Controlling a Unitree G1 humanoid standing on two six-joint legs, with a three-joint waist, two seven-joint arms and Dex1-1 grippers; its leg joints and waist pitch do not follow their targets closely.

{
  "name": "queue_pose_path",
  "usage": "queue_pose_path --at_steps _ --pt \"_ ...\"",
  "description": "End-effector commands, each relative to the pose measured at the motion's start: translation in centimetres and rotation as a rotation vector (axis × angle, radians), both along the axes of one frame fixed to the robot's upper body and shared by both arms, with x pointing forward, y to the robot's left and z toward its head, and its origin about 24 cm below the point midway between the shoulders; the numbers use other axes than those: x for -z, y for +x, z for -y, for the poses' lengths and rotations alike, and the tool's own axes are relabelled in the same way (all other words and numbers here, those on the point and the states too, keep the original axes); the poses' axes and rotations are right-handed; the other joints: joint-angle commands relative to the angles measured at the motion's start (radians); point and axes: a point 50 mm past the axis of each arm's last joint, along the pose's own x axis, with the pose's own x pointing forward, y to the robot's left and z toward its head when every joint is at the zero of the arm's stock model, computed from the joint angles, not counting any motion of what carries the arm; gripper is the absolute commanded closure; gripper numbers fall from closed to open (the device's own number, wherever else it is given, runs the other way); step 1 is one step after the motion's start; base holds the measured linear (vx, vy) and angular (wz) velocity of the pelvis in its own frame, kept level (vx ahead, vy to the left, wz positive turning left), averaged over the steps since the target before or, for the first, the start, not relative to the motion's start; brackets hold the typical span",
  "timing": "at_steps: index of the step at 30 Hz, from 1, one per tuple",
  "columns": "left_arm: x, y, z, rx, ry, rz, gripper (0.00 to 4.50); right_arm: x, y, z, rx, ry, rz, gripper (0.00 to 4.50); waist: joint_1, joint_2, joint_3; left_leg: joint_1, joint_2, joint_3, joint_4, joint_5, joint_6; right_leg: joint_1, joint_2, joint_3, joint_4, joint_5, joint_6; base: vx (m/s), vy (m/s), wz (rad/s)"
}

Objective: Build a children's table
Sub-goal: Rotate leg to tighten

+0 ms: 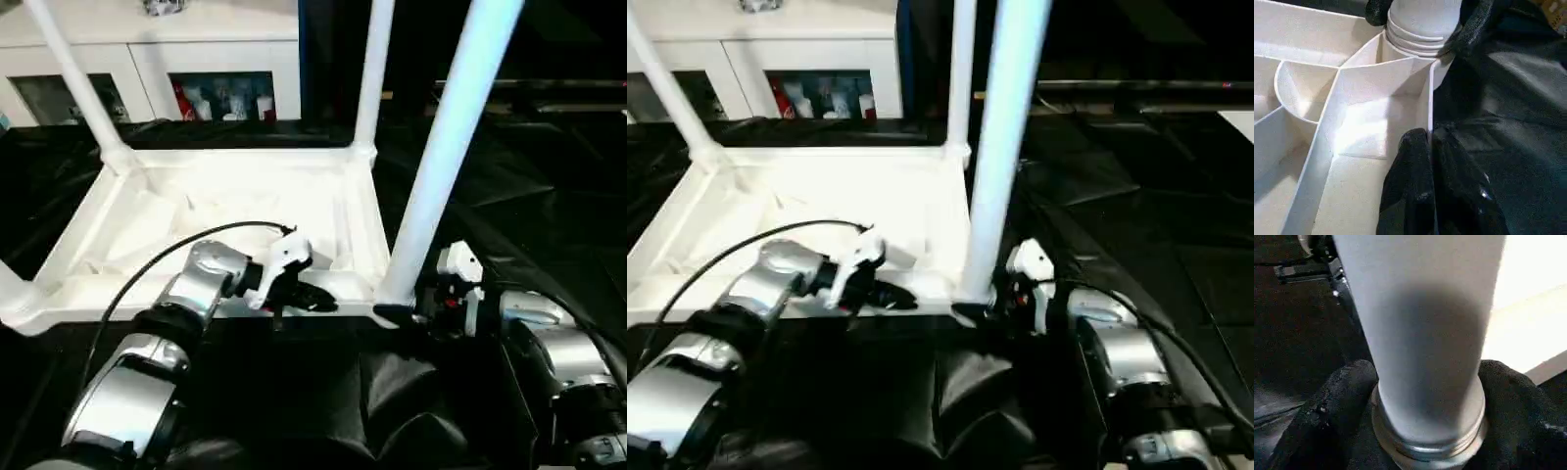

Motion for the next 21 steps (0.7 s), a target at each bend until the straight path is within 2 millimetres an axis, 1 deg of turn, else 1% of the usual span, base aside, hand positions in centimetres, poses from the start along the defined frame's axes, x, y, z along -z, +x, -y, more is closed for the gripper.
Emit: queue_pose_path --at_steps 1,4,5,6,7,9,10,11,12,13,14,15,16,17,18,19,20,21 --pt "-0.7 -0.2 0.6 0.062 -0.046 0.004 4.5 0.3 -0.2 -0.1 -0.014 -0.012 -0.03 1.06 0.002 -0.019 -0.059 0.027 0.121 -0.06 -0.079 -0.199 0.056 0.032 -0.109 0.06 -0.066 -0.164 -0.267 0.0 0.0 0.0" --pt "-0.7 -0.3 0.5 0.063 -0.05 0.002 4.5 0.2 -0.2 -0.5 -0.028 0.008 -0.037 1.33 0.001 -0.021 -0.059 0.026 0.121 -0.059 -0.077 -0.186 0.063 0.032 -0.109 0.06 -0.064 -0.151 -0.271 0.0 0.0 0.0" --pt "-0.7 -0.3 0.5 0.063 -0.05 0.002 4.5 0.2 -0.2 -0.5 -0.028 0.008 -0.037 1.33 0.002 -0.021 -0.059 0.026 0.12 -0.059 -0.077 -0.186 0.062 0.032 -0.11 0.06 -0.064 -0.153 -0.271 0.0 0.0 0.0" --pt "-0.6 -0.4 0.7 0.058 -0.056 0.004 4.5 0.3 -0.3 -0.6 -0.031 0.012 -0.04 1.5 0.002 -0.021 -0.059 0.027 0.121 -0.059 -0.077 -0.185 0.062 0.032 -0.11 0.06 -0.064 -0.158 -0.269 0.0 0.0 0.0" --pt "-0.6 -0.4 0.7 0.058 -0.056 0.004 4.5 0.3 -0.3 -0.6 -0.031 0.012 -0.04 1.58 0.002 -0.021 -0.059 0.027 0.121 -0.059 -0.077 -0.185 0.061 0.032 -0.109 0.059 -0.064 -0.159 -0.268 0.0 0.0 0.0" --pt "-0.6 -0.2 1.0 0.034 -0.054 0.023 4.5 0.5 -0.2 -0.7 0.001 0.015 -0.032 1.62 0.002 -0.021 -0.059 0.027 0.12 -0.059 -0.077 -0.184 0.059 0.031 -0.108 0.059 -0.064 -0.158 -0.267 0.0 0.0 0.0" --pt "-0.5 -0.1 1.1 0.018 -0.051 0.033 4.5 0.6 -0.1 -0.7 0.025 0.015 -0.023 1.68 0.001 -0.023 -0.059 0.026 0.12 -0.059 -0.077 -0.184 0.058 0.031 -0.108 0.059 -0.064 -0.157 -0.267 0.0 0.0 0.0" --pt "-0.5 0.1 1.3 -0.008 -0.047 0.049 4.5 0.7 0.1 -0.7 0.067 0.015 -0.01 1.68 0.0 -0.024 -0.059 0.026 0.12 -0.06 -0.077 -0.187 0.056 0.031 -0.109 0.059 -0.064 -0.162 -0.266 0.0 0.0 0.0" --pt "-0.4 0.3 1.5 -0.032 -0.045 0.064 4.5 1.0 0.4 -0.7 0.111 0.01 -0.007 1.7 0.0 -0.023 -0.058 0.027 0.119 -0.06 -0.077 -0.199 0.049 0.03 -0.112 0.06 -0.068 -0.185 -0.264 0.0 0.0 0.0" --pt "-0.4 0.5 1.8 -0.068 -0.044 0.077 4.5 1.3 0.7 -0.6 0.175 -0.007 -0.003 1.72 -0.002 -0.023 -0.058 0.027 0.119 -0.06 -0.077 -0.199 0.044 0.029 -0.111 0.061 -0.068 -0.19 -0.262 0.0 0.0 0.0" --pt "-0.4 0.8 2.2 -0.112 -0.042 0.092 4.5 1.8 1.1 -0.5 0.254 -0.032 0.001 1.73 -0.007 -0.023 -0.057 0.028 0.119 -0.062 -0.079 -0.209 0.029 0.026 -0.112 0.062 -0.07 -0.207 -0.26 0.0 0.0 0.0" --pt "-0.4 1.4 3.4 -0.201 -0.046 0.115 4.5 2.7 2.0 -0.2 0.447 -0.072 0.008 1.74 -0.016 -0.024 -0.055 0.031 0.115 -0.063 -0.081 -0.232 0.012 0.022 -0.11 0.061 -0.075 -0.236 -0.255 0.0 0.0 0.0" --pt "-0.4 1.5 3.6 -0.213 -0.047 0.117 4.5 2.8 2.2 -0.2 0.486 -0.072 0.008 1.74 -0.023 -0.025 -0.054 0.03 0.114 -0.07 -0.085 -0.251 -0.009 0.028 -0.111 0.059 -0.077 -0.272 -0.247 0.0 0.0 0.0" --pt "-0.4 1.7 4.4 -0.249 -0.048 0.121 4.5 3.1 2.6 -0.1 0.606 -0.057 -0.011 1.74 -0.026 -0.026 -0.055 0.03 0.113 -0.07 -0.085 -0.251 -0.013 0.029 -0.111 0.06 -0.078 -0.279 -0.242 0.0 0.0 0.0" --pt "-0.4 1.8 4.9 -0.268 -0.045 0.125 4.5 3.3 2.9 -0.1 0.675 -0.043 -0.026 1.74 -0.028 -0.022 -0.055 0.034 0.114 -0.068 -0.084 -0.256 -0.015 0.025 -0.11 0.063 -0.08 -0.271 -0.241 0.0 0.0 0.0" --pt "-0.4 1.8 4.9 -0.268 -0.045 0.125 4.5 3.3 2.9 -0.1 0.675 -0.043 -0.026 1.75 -0.03 -0.023 -0.055 0.036 0.113 -0.067 -0.084 -0.26 -0.015 0.023 -0.109 0.063 -0.082 -0.267 -0.241 0.0 0.0 0.0" --pt "-0.4 1.9 5.3 -0.28 -0.045 0.125 4.5 3.4 3.0 -0.1 0.718 -0.039 -0.034 1.75 -0.031 -0.026 -0.055 0.035 0.11 -0.066 -0.083 -0.26 -0.009 0.025 -0.11 0.063 -0.083 -0.263 -0.239 0.0 0.0 0.0" --pt "-0.4 2.0 6.2 -0.313 -0.046 0.124 4.5 3.8 3.2 -0.4 0.813 -0.032 -0.051 1.75 -0.033 -0.019 -0.056 0.033 0.11 -0.063 -0.081 -0.24 0.004 0.024 -0.108 0.066 -0.082 -0.226 -0.238 0.0 0.0 0.0"
